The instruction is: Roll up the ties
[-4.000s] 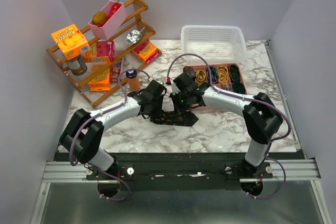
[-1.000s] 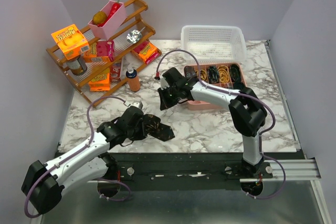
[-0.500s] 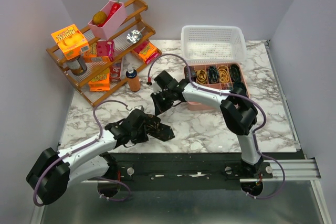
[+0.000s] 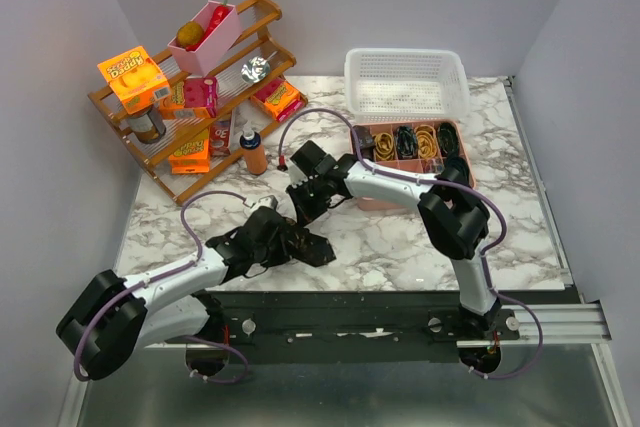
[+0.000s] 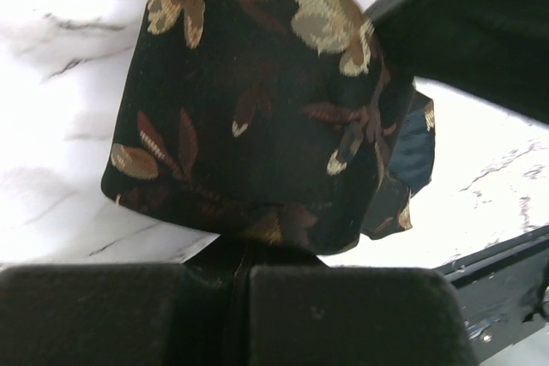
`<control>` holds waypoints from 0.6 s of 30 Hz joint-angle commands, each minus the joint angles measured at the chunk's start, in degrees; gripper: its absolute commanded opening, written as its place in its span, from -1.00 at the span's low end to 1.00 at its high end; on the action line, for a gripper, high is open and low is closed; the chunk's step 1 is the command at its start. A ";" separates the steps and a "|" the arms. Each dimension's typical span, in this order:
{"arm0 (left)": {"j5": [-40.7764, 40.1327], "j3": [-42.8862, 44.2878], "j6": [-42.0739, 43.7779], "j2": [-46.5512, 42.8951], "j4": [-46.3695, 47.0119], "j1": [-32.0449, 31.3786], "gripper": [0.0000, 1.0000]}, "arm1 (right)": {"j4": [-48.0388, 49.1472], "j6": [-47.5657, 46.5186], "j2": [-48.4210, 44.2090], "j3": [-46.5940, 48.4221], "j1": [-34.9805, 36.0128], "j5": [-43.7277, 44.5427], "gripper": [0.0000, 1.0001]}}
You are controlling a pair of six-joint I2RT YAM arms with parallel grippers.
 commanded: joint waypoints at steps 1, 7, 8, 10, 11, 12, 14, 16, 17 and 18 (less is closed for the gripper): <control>-2.74 -4.42 -0.55 2.84 0.58 -0.34 -1.00 | -2.24 -0.87 -2.02 -0.70 1.29 -1.65 -0.99; -2.57 -5.31 -1.08 5.12 3.84 -0.25 -1.00 | -2.95 -1.57 -2.37 -0.53 1.82 -1.13 -0.99; -2.74 -4.70 -0.73 5.56 4.19 -0.34 -1.00 | -3.12 -1.57 -2.28 -0.44 1.82 -0.43 -0.99; -3.10 -3.99 0.15 6.70 4.19 -0.34 -1.00 | -3.73 -1.92 -2.28 0.00 1.73 1.76 -0.99; -3.27 -3.21 0.41 7.05 4.28 -0.34 -1.00 | -4.43 -2.10 -2.19 0.44 1.82 2.56 -0.99; -3.53 -2.76 1.28 8.01 4.45 -0.25 -1.00 | -4.61 -2.18 -2.19 0.61 1.82 3.18 -0.99; -4.06 -0.84 2.25 9.42 4.19 -0.25 -1.00 | -5.23 -2.36 -2.02 1.23 1.82 4.41 -0.99; -4.33 0.05 2.78 11.36 3.93 -0.34 -1.00 | -5.41 -2.19 -2.02 1.67 1.82 6.16 -0.99; -4.41 0.40 2.96 11.71 3.93 -0.34 -1.00 | -5.84 -1.66 -2.02 1.84 1.73 7.48 -0.99; -4.15 0.32 2.96 11.89 3.66 -0.34 -1.00 | -6.11 -1.22 -1.93 2.28 1.73 8.88 -0.99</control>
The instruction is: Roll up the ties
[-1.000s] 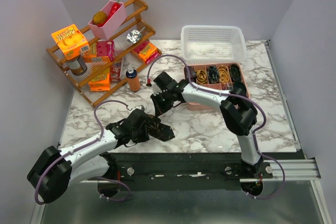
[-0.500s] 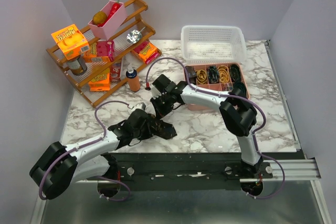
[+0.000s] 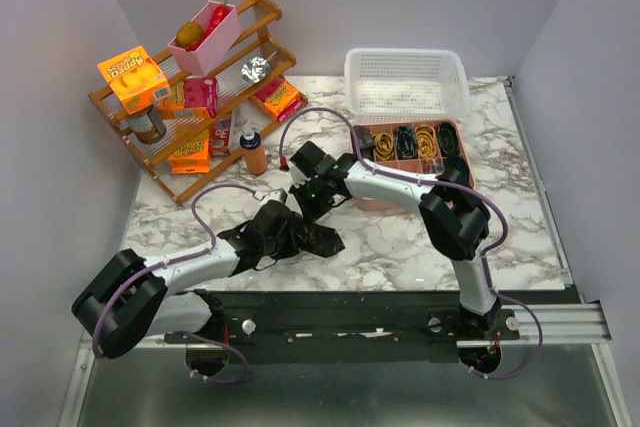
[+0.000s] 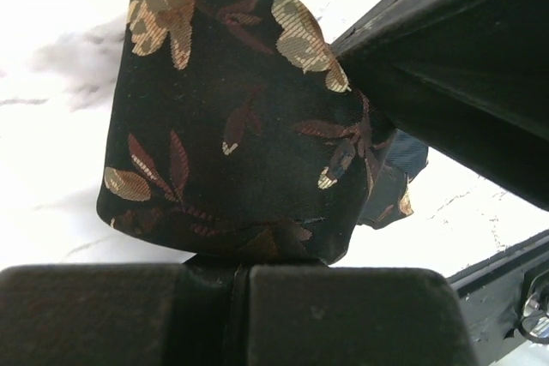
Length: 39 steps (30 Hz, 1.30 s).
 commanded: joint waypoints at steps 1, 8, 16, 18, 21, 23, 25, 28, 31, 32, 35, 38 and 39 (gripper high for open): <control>-4.28 -1.10 2.94 3.78 -6.30 0.07 -1.00 | -3.51 0.90 -1.75 2.18 1.16 6.46 -0.98; -3.40 0.73 2.67 -4.39 -15.43 0.07 -0.43 | -3.60 2.04 -3.34 6.22 0.02 13.43 -0.97; -6.56 9.70 2.85 -11.06 -33.18 0.77 -0.09 | -1.14 1.78 -7.46 4.56 -0.15 14.32 -0.96; -7.79 11.20 3.29 -14.74 -34.08 2.00 0.02 | 0.26 1.26 -9.13 2.11 -0.07 12.39 -0.97; -5.45 12.78 5.39 -18.01 -33.03 6.20 0.42 | 1.93 0.64 -11.07 -0.27 -0.07 8.52 -0.98; -3.50 14.27 7.93 -17.49 -32.24 8.85 0.60 | 2.73 0.64 -11.51 -2.12 0.11 6.23 -0.98; -1.31 16.73 9.61 -15.39 -31.10 12.19 0.65 | 2.90 0.81 -11.60 -3.27 0.37 5.17 -0.99; 1.76 17.79 11.64 -13.10 -27.07 16.66 0.74 | 3.26 1.17 -11.25 -4.15 0.98 3.77 -0.99; 7.48 15.69 13.39 -11.17 -20.58 21.93 0.76 | 4.05 1.78 -10.29 -4.94 1.16 2.09 -0.99; 10.19 14.99 14.01 -10.47 -19.07 23.18 0.82 | 4.48 1.95 -10.02 -5.20 1.25 1.57 -0.99; 17.65 11.30 14.45 -7.83 -11.52 27.48 0.83 | 5.10 2.57 -9.40 -5.21 1.60 1.04 -0.99; 21.19 6.47 13.05 -6.86 -1.59 29.68 0.85 | 5.63 3.01 -8.97 -5.21 1.69 0.07 -0.99; 24.16 4.37 12.44 -5.72 1.22 29.95 0.85 | 5.72 3.10 -8.70 -5.21 1.78 -0.28 -0.99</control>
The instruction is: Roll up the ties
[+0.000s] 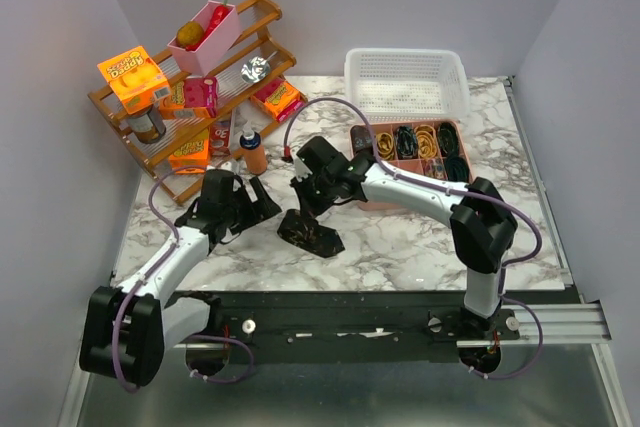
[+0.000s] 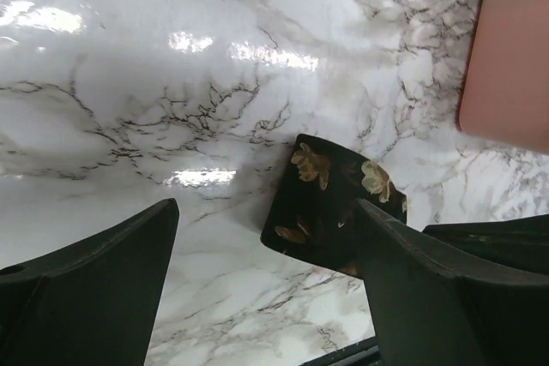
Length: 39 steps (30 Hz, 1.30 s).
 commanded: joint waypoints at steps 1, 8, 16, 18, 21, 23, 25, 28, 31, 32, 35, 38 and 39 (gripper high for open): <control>13.24 -6.03 -1.29 2.33 18.78 2.37 0.85 | 2.22 1.13 1.68 -0.42 0.75 -3.01 -0.99; 19.48 -11.31 -3.41 8.22 31.21 2.55 0.84 | 2.22 1.75 3.26 -1.73 1.54 -4.16 -0.99; 22.12 -15.70 -3.40 11.65 37.00 2.64 0.81 | 2.66 2.80 3.36 -4.46 1.89 -3.89 -0.99; 24.40 -17.45 -3.76 12.61 39.55 2.55 0.77 | 2.66 3.06 3.70 -4.72 2.07 -3.90 -0.99; 26.43 -19.30 -3.76 14.54 44.04 2.55 0.72 | 2.66 3.07 4.32 -4.55 1.98 -3.72 -0.99; 27.66 -20.10 -4.46 15.69 48.08 2.55 0.69 | 2.57 3.07 4.32 -4.37 1.98 -3.63 -0.99; 29.42 -20.63 -4.90 17.71 51.33 2.55 0.66 | 2.57 3.07 4.15 -4.37 2.07 -3.46 -0.99; 30.82 -20.72 -5.87 21.13 55.37 2.55 0.56 | 2.49 3.07 3.71 -4.46 1.98 -3.02 -0.99; 32.58 -20.45 -7.10 23.42 58.45 2.46 0.36 | 2.49 3.07 3.35 -4.55 2.07 -2.58 -0.99; 32.76 -20.63 -7.45 23.51 59.16 2.46 0.31 | 2.49 3.07 3.27 -4.64 2.07 -2.40 -0.99; 32.68 -20.63 -7.45 23.69 59.87 2.46 0.22 | 2.40 3.07 3.00 -4.64 2.07 -2.05 -0.99; 32.06 -20.54 -7.63 23.17 59.78 2.37 0.15 | 2.49 3.15 2.48 -4.64 2.07 -1.61 -0.99; 31.80 -20.54 -7.72 22.47 59.70 2.37 0.15 | 2.49 3.15 2.21 -4.64 1.98 -1.43 -0.99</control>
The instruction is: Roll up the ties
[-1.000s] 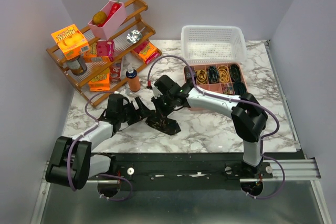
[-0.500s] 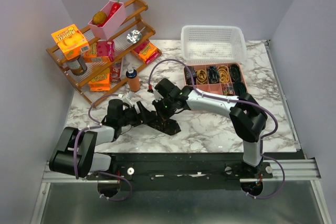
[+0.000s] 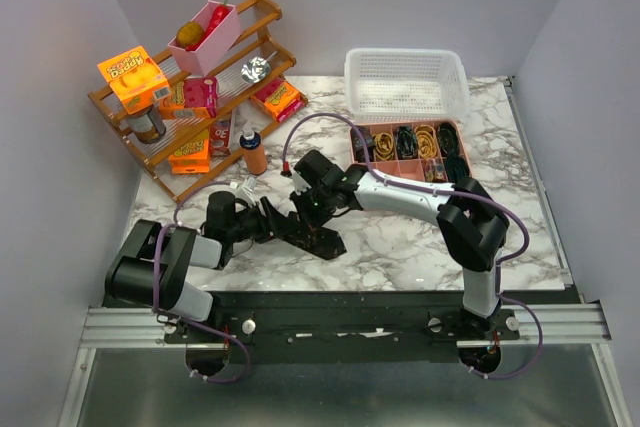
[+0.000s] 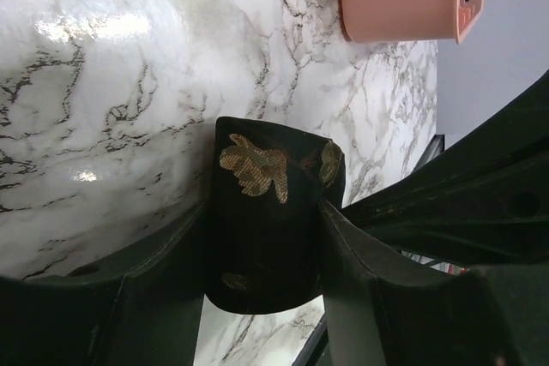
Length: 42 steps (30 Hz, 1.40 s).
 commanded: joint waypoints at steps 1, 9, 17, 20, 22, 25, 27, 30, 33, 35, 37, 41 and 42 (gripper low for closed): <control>1.26 -0.70 -0.09 -1.19 0.95 -0.03 0.13 | -0.12 0.29 -0.52 -1.03 0.76 2.19 -0.99; -7.08 3.51 6.23 -13.73 -17.76 -0.12 0.07 | -0.56 0.12 -2.89 -1.73 0.76 6.15 -0.99; -15.77 8.44 10.89 -21.40 -34.90 -1.69 0.07 | -0.47 -0.15 -1.67 -1.30 0.67 6.15 -0.99; -19.30 11.16 12.30 -22.63 -40.27 -3.36 0.07 | -0.20 -0.24 0.52 -0.16 0.76 4.75 -0.99; -22.55 13.18 12.83 -22.55 -42.73 -4.95 0.07 | -0.20 -0.15 1.76 1.24 0.76 3.96 -0.99; -25.63 15.03 13.27 -21.59 -46.68 -6.27 0.07 | -0.20 0.03 4.22 3.35 0.76 4.13 -0.99; -27.12 15.82 13.36 -21.23 -47.92 -6.88 0.07 | -0.55 0.03 5.53 4.32 0.67 4.57 -0.99; -31.51 17.84 13.62 -20.62 -51.35 -8.64 0.07 | -1.17 -0.15 5.98 4.86 0.67 6.05 -0.99; -36.52 21.26 13.71 -19.56 -55.47 -10.75 0.07 | -1.87 -0.24 5.28 4.51 0.67 7.99 -0.99; -40.46 23.11 13.97 -18.33 -59.43 -12.85 0.07 | -1.96 -0.32 3.61 3.98 0.67 9.05 -0.99; -43.73 25.74 14.15 -17.02 -63.02 -14.35 0.07 | -2.05 -0.68 2.21 3.19 0.58 10.72 -0.99; -49.88 30.67 14.85 -15.17 -69.62 -17.25 0.08 | -2.23 -0.85 -2.44 1.61 -1.25 11.51 -0.99; -52.15 31.38 14.94 -14.99 -70.59 -18.13 0.08 | -2.23 -0.85 -3.24 1.26 -1.78 11.51 -0.99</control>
